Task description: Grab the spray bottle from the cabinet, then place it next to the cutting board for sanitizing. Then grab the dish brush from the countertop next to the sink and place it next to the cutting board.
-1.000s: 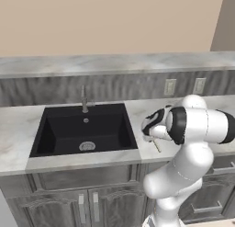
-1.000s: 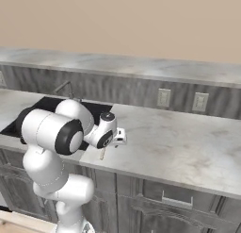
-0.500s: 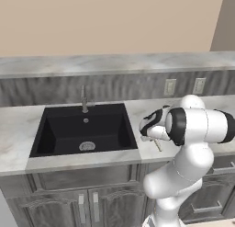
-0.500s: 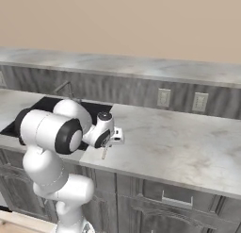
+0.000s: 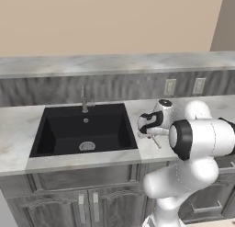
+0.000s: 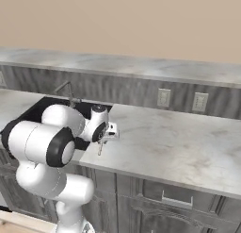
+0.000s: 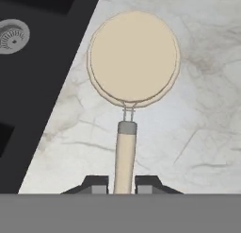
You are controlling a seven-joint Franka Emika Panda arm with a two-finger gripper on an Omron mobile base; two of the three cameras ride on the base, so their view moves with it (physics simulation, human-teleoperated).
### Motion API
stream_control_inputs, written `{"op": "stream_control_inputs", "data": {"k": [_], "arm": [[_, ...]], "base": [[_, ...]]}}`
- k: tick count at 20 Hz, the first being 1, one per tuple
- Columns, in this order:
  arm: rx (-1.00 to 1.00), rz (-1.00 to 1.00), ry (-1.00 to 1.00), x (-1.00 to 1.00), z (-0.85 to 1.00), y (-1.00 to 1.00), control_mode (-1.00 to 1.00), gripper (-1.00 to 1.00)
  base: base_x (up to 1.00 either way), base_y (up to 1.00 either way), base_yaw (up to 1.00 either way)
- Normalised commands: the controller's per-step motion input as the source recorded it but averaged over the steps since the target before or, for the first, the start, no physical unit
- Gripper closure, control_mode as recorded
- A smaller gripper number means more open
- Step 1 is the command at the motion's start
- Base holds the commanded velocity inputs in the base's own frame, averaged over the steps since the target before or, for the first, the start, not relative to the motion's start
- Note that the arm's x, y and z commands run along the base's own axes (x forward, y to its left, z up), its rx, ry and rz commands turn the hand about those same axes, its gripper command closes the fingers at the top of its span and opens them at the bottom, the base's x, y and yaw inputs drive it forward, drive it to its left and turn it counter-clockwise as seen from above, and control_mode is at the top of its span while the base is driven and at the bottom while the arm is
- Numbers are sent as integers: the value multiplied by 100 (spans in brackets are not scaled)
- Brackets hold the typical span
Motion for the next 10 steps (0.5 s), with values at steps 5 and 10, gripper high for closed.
{"op": "stream_control_inputs", "data": {"k": [5, 10], "arm": [[0, -1, -19, -39, 97, 0, -100, 100], [0, 0, -50, -50, 96, 0, -100, 100]], "base": [[0, 0, 0], [0, 0, 0]]}}
